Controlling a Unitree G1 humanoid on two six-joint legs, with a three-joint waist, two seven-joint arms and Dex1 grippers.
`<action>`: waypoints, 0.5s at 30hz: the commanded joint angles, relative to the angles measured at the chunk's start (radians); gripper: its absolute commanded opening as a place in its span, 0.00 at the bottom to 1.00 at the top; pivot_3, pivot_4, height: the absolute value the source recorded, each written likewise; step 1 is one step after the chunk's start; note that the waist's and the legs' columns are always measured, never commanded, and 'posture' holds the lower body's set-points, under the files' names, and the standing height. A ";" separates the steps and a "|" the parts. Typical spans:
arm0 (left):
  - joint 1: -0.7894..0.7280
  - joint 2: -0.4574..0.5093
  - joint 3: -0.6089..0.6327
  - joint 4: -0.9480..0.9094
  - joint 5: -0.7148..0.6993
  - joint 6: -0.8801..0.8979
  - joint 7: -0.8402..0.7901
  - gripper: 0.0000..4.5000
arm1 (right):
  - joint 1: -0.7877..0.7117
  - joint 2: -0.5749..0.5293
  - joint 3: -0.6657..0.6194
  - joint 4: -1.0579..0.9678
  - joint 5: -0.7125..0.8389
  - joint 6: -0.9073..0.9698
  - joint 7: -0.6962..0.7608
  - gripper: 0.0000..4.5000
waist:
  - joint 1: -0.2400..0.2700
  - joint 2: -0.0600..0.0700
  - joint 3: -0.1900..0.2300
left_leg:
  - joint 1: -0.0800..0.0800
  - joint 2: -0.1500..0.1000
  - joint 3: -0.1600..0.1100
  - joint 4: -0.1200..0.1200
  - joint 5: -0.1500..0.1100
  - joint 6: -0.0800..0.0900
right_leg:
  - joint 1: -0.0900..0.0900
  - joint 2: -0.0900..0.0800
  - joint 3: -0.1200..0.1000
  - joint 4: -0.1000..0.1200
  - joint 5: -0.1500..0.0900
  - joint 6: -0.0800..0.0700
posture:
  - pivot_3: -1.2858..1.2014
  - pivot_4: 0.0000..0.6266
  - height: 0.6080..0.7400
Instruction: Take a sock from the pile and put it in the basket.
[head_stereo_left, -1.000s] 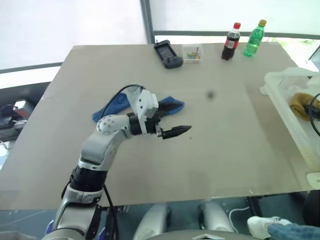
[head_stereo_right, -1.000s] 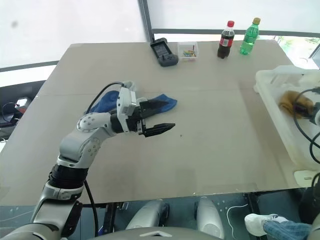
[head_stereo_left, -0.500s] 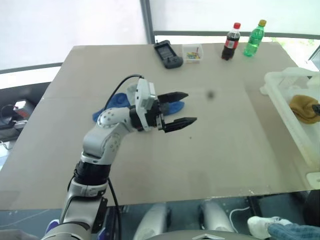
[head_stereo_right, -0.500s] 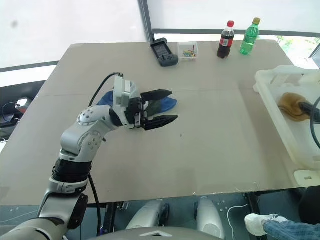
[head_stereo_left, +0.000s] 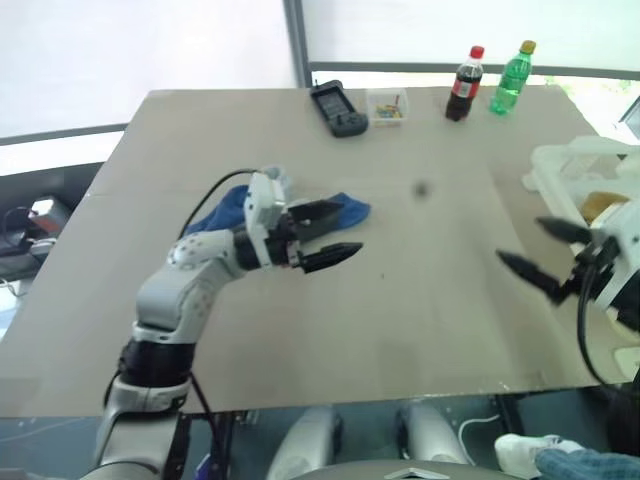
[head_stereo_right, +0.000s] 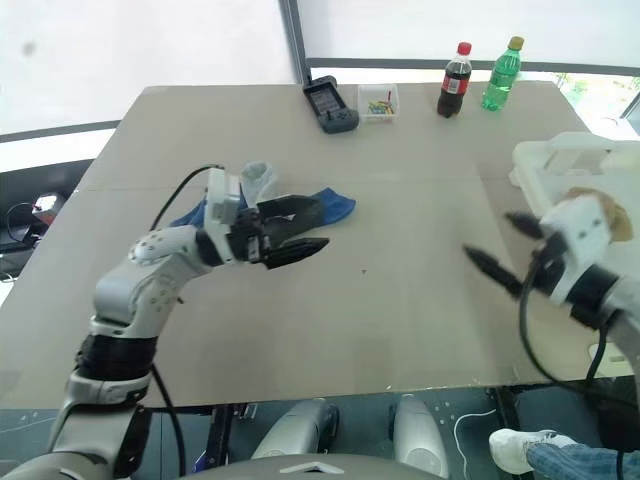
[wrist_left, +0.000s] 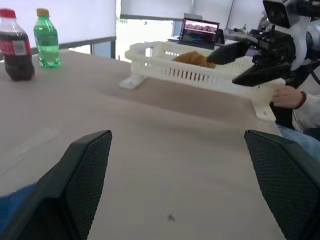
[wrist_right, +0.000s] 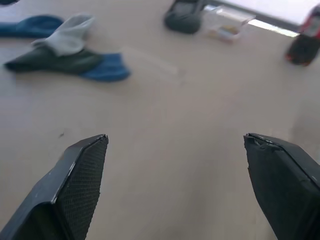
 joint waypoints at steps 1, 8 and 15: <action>0.054 0.068 0.094 -0.089 -0.032 0.019 0.014 1.00 | 0.079 -0.024 -0.046 -0.002 -0.034 -0.099 0.069 0.99 | 0.002 0.000 0.000 | 0.000 0.000 0.000 0.000 0.000 0.000 | 0.000 0.000 0.000 0.000 0.000 0.000 | 0.52 0.24 1.00; 0.282 0.239 0.284 -0.205 -0.119 0.116 -0.008 1.00 | 0.268 -0.018 -0.164 0.049 -0.067 -0.207 0.144 0.99 | 0.004 0.001 0.001 | 0.002 0.000 0.000 -0.001 0.000 0.000 | 0.001 -0.001 0.001 0.000 0.000 0.000 | 0.52 0.24 1.00; 0.433 0.274 0.384 -0.262 -0.153 0.136 0.004 1.00 | 0.285 -0.023 -0.177 0.082 -0.065 -0.241 0.155 0.99 | 0.009 0.003 0.002 | 0.005 0.002 0.000 -0.001 -0.003 0.004 | 0.005 -0.002 0.000 -0.001 0.000 0.000 | 0.52 0.24 1.00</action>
